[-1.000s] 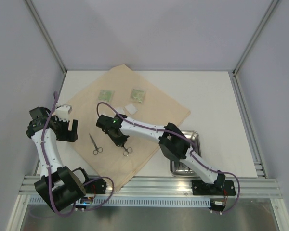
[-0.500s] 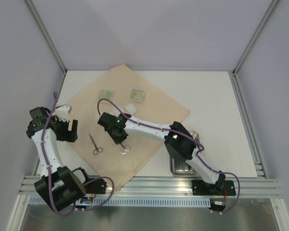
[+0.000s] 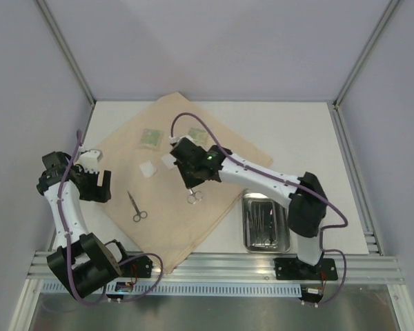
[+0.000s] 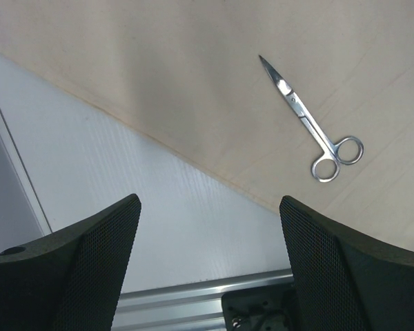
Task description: Prepare the surgical pack
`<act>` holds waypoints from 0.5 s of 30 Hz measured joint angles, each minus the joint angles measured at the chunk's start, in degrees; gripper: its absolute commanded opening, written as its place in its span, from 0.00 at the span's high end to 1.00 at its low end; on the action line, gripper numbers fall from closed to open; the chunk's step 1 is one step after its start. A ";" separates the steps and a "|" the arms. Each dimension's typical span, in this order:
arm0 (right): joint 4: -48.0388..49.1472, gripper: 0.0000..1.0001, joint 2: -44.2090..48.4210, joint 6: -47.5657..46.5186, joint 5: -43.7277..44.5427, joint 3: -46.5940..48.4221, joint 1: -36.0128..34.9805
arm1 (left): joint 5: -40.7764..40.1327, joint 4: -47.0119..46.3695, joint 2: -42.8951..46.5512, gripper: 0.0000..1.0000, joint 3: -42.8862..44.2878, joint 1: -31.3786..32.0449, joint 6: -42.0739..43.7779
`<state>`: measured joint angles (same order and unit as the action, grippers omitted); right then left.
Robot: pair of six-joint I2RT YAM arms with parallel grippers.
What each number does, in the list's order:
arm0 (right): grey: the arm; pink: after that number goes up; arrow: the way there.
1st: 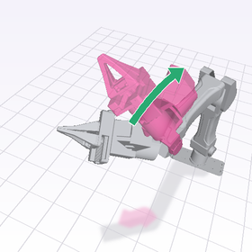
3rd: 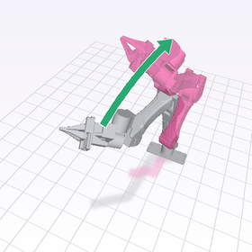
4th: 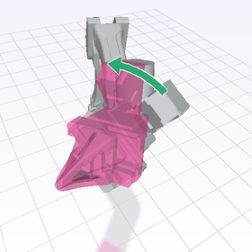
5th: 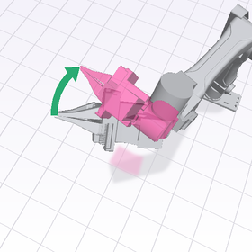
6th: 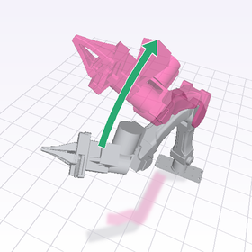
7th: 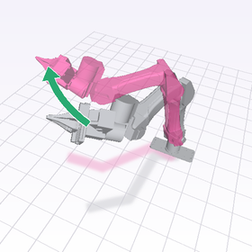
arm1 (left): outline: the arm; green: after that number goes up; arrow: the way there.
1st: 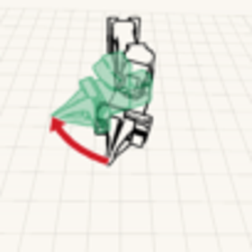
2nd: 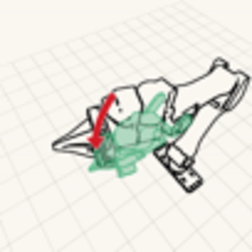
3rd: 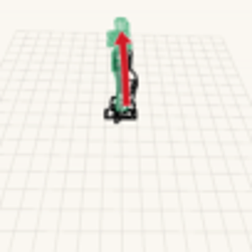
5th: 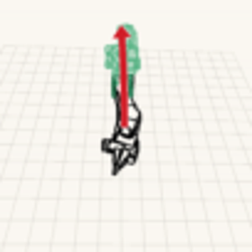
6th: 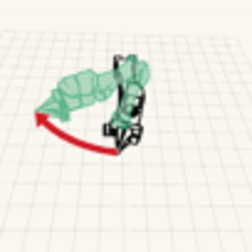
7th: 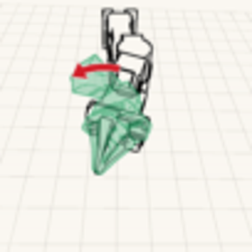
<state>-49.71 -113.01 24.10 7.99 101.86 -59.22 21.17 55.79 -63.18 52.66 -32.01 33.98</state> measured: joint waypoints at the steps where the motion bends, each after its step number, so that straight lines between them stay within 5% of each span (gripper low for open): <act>1: 0.94 1.00 4.00 0.57 0.44 -3.69 1.05 | 0.00 0.00 -0.48 0.08 0.26 0.00 0.00; 7: 0.90 1.00 26.67 6.82 2.54 -30.77 7.76 | 1.03 0.00 -0.96 0.08 0.66 -0.02 0.04; 15: -2.01 0.99 40.39 14.14 1.53 -55.17 15.85 | 2.60 0.59 -1.03 0.08 3.02 -0.02 0.96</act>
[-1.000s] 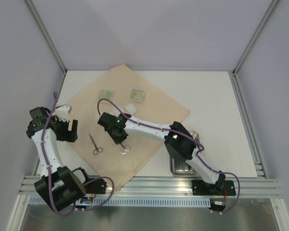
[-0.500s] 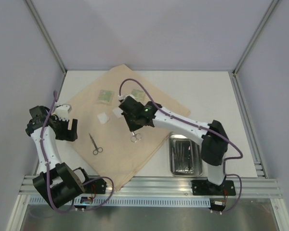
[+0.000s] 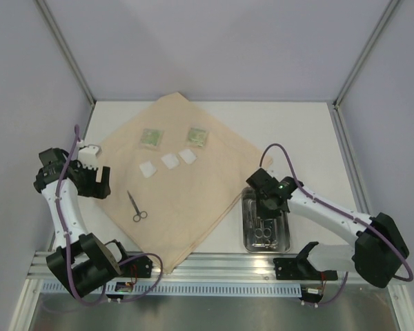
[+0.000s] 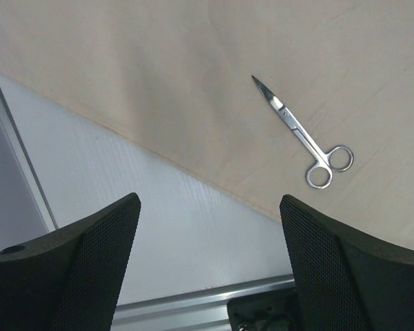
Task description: Prepare the surgical pack
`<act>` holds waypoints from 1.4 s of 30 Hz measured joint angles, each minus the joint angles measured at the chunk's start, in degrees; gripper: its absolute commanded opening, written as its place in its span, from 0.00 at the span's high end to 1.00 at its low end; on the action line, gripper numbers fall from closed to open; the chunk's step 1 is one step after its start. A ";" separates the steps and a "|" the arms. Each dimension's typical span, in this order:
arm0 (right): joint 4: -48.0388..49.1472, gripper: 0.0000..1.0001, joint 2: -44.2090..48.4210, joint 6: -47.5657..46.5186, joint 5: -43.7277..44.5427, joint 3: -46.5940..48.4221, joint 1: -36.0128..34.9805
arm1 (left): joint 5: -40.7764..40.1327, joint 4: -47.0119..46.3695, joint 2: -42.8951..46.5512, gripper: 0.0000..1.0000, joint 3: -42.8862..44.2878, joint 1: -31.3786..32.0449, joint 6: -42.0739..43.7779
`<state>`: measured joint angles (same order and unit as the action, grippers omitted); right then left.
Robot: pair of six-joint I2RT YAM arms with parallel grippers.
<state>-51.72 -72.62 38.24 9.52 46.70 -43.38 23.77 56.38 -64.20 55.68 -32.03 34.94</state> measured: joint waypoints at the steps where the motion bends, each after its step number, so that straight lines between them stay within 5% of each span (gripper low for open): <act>1: -0.33 1.00 1.57 0.57 0.04 -1.75 1.29 | 0.17 0.04 0.00 0.08 0.22 0.00 0.26; 18: -0.72 0.99 3.28 2.27 0.02 -8.37 5.38 | 1.05 0.92 0.55 0.07 0.24 0.00 1.84; 21: -0.70 0.90 1.95 2.27 0.04 -8.39 5.38 | 1.09 1.07 0.92 0.07 0.24 0.00 2.08; 24: -0.85 0.65 1.31 2.62 0.46 -8.39 5.38 | 1.09 1.27 1.20 0.07 0.24 0.00 2.56; 29: -2.54 0.55 1.95 2.75 1.36 -7.08 5.35 | 1.07 1.33 1.97 0.06 0.22 0.00 2.78; 37: -6.03 0.47 -0.11 2.23 6.34 14.08 -0.63 | -2.75 1.07 -0.24 0.06 0.24 0.00 2.62; 42: -3.65 0.46 -18.05 -1.09 9.60 38.29 -11.15 | -9.42 -0.68 -6.49 0.16 0.02 -0.22 2.32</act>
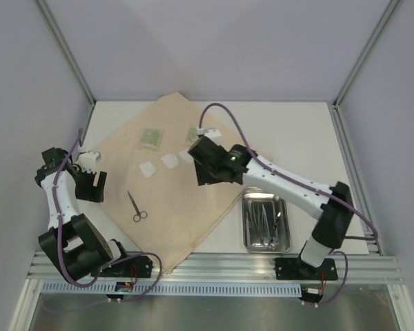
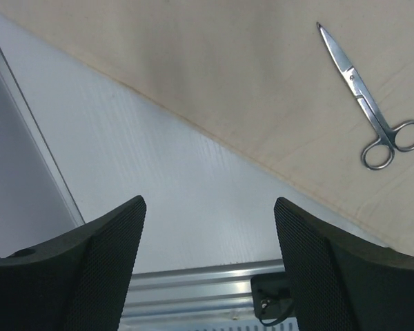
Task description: Prepare the surgical pack
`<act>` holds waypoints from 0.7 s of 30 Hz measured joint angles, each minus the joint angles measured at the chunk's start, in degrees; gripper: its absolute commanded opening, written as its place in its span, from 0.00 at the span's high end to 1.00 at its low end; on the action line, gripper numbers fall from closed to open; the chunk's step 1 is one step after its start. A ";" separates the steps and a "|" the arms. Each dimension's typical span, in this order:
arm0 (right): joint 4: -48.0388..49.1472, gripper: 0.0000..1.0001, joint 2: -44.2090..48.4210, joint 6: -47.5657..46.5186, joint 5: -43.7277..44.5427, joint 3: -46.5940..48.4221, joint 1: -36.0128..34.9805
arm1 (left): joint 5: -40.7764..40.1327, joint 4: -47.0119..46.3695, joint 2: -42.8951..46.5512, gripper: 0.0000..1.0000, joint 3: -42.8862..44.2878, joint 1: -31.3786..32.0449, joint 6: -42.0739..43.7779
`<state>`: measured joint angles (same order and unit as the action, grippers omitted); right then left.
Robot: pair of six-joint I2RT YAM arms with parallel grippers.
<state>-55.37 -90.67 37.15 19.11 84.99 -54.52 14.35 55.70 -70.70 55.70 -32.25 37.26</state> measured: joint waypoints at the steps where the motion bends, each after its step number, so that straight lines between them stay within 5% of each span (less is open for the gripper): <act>1: 0.26 0.46 -3.74 -0.81 0.15 3.89 -1.66 | -0.39 0.17 -0.76 0.21 0.00 -0.11 -0.07; 4: 2.38 0.47 -14.64 -2.97 -0.02 14.32 -6.12 | 1.86 3.37 -1.18 0.25 0.13 -0.39 0.15; 7: 4.20 0.50 -18.64 -3.74 -1.22 14.84 -7.80 | 5.55 7.65 -1.38 0.30 2.71 -0.28 -1.09; 17: 12.96 0.53 -15.91 -2.84 0.24 -0.33 -6.69 | 4.07 8.15 -8.81 0.31 9.46 16.90 -13.88; 21: 16.24 0.55 -11.54 -1.22 1.31 -9.97 -6.62 | 2.38 6.08 -11.93 0.28 13.25 17.57 -24.30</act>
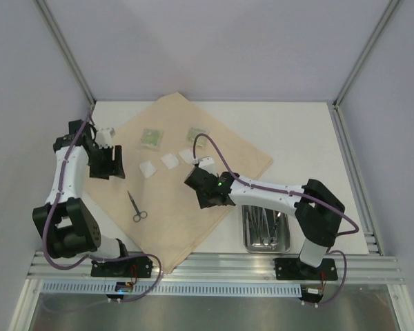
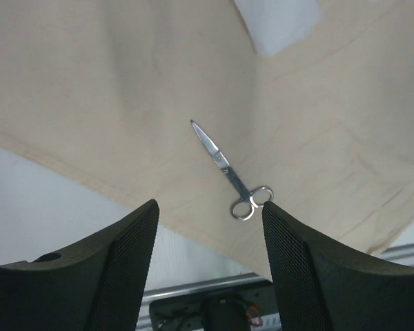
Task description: Prepare the surgical pack
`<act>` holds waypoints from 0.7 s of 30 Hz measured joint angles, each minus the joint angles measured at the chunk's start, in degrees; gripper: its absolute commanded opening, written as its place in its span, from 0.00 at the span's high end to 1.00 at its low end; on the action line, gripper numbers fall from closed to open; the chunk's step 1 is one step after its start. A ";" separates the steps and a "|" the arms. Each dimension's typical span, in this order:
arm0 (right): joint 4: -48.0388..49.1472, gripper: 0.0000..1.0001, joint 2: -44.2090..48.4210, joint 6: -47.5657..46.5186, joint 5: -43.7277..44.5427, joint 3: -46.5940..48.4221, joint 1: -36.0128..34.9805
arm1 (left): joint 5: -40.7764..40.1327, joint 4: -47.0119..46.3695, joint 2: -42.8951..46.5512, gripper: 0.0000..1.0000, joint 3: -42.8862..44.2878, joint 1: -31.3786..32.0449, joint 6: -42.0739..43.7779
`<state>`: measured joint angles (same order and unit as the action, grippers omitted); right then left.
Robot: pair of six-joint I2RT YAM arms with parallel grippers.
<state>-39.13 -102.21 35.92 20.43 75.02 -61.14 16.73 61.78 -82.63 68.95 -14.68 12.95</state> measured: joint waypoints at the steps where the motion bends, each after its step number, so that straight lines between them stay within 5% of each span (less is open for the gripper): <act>1: 0.66 0.55 1.22 0.39 0.24 -2.25 0.04 | -0.50 -1.31 0.28 0.21 0.81 -0.09 -3.02; 3: 1.79 0.55 3.13 1.11 0.59 -5.53 0.22 | -1.05 -4.50 2.29 0.06 1.09 -0.07 -8.96; 5: 2.69 0.56 4.04 1.70 0.76 -7.39 0.37 | -1.92 -6.47 5.27 0.07 -0.33 0.92 -13.94; 9: 3.74 0.57 3.78 2.29 0.72 -7.91 0.52 | -4.63 -7.61 8.79 0.26 -6.91 6.58 -20.57; 21: 3.98 0.57 -1.60 3.10 -0.68 -7.28 2.05 | -11.32 -13.40 -1.77 0.43 -17.90 9.07 -27.89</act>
<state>-35.16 -103.81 39.03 19.75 67.75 -59.09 5.41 48.38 -84.40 51.05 -5.61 -14.94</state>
